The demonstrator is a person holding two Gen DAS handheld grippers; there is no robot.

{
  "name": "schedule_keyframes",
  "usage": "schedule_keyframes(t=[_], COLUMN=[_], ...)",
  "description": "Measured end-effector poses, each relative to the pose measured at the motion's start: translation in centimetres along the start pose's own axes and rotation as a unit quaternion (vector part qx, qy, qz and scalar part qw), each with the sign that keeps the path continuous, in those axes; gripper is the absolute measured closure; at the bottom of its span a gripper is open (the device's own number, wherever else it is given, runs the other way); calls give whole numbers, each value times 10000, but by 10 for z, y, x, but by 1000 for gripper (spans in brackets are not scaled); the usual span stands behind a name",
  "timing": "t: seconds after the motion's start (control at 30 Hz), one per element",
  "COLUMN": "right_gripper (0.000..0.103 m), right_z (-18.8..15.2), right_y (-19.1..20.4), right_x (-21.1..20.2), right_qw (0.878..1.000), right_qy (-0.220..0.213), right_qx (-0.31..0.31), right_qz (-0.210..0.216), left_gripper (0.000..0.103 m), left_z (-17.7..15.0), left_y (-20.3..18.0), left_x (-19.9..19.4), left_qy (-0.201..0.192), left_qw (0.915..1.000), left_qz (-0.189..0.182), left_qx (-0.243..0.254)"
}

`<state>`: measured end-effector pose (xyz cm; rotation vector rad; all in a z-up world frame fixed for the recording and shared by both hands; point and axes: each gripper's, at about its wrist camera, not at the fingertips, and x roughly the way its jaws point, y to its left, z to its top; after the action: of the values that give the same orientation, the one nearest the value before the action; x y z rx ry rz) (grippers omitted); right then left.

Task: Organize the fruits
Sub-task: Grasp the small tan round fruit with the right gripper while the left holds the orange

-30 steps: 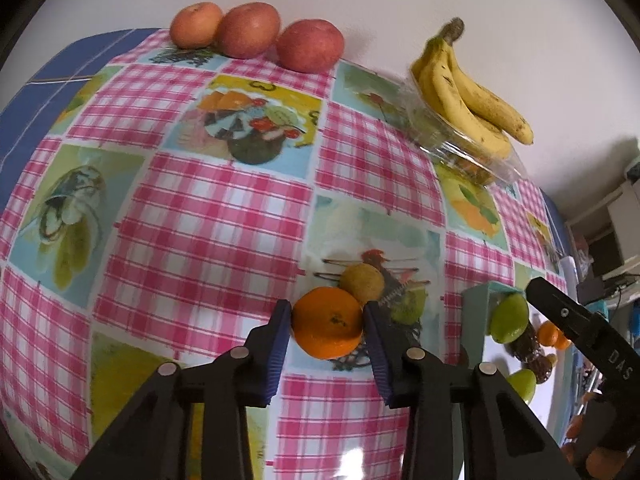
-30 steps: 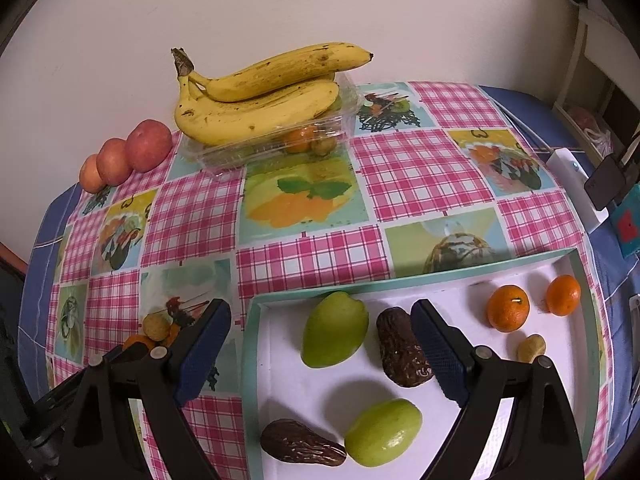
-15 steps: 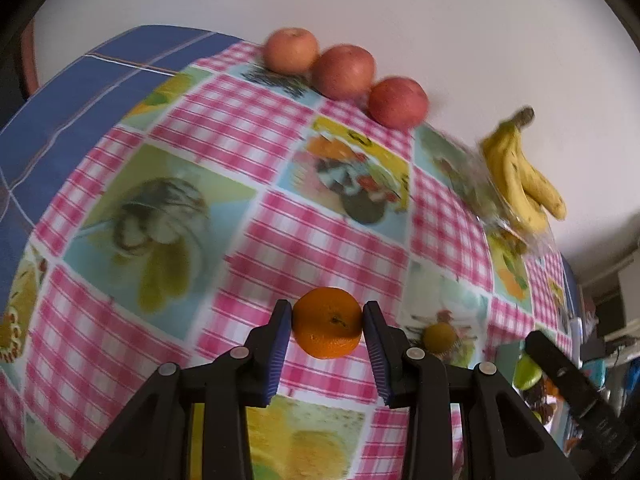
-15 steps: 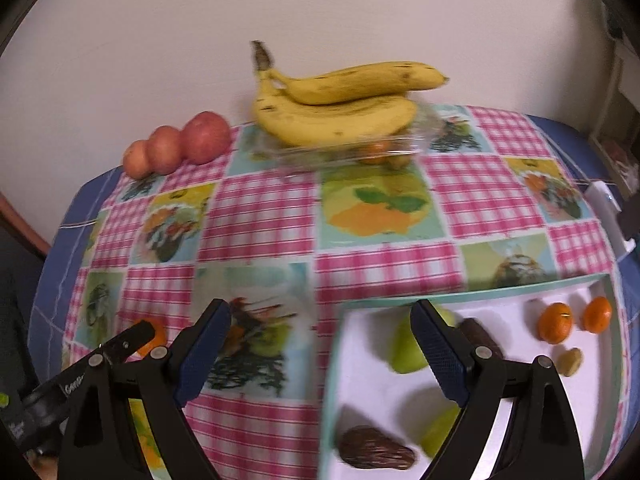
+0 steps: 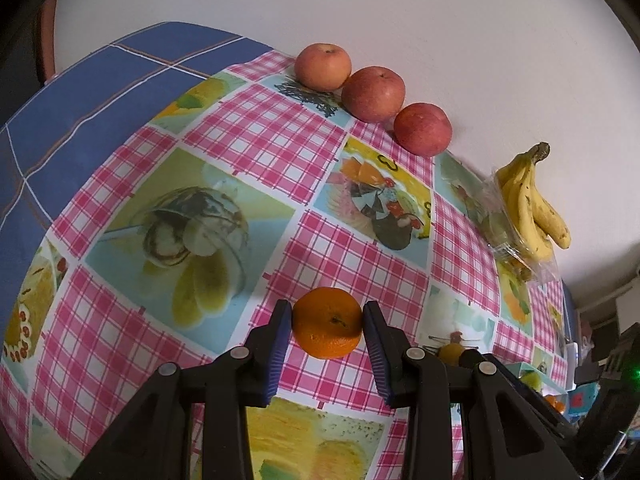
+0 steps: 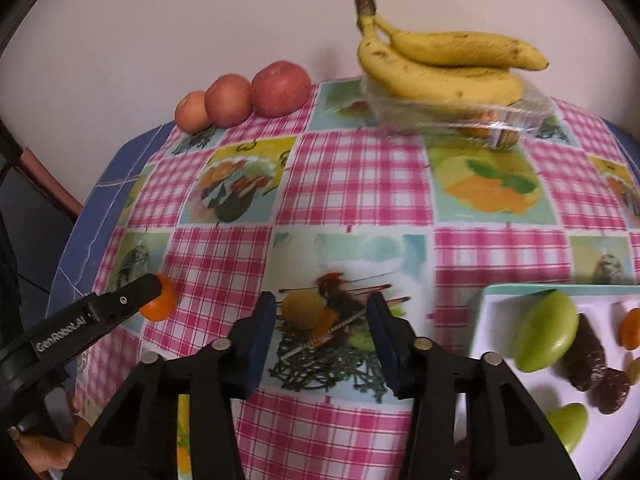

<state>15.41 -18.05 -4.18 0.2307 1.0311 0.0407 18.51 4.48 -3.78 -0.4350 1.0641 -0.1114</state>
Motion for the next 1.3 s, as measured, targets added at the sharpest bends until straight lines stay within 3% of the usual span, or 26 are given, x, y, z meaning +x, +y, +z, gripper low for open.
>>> schedule_keyframes(t=[0.23,0.57,1.0,1.3], right_gripper=[70,76,77,77], right_z=[-3,-5,-5,-7], right_y=[6,12,9,2], right_x=[14,24,21,-7], right_qw=[10000,9998,9998,9998], right_qy=[81,120,141,106], right_qx=[-21,-65,-12,43], right_qz=[35,149,162,179], left_gripper=[64,64,64,64], left_z=[-2,-1,-1,-6], left_y=[-2,-3,-9,-24], left_x=[1,3,-3,-30], left_qy=[21,45,32,-127], left_qw=[10000,10000,9999,9996], left_qz=[20,60,-6,-17], left_qx=[14,59,122,255])
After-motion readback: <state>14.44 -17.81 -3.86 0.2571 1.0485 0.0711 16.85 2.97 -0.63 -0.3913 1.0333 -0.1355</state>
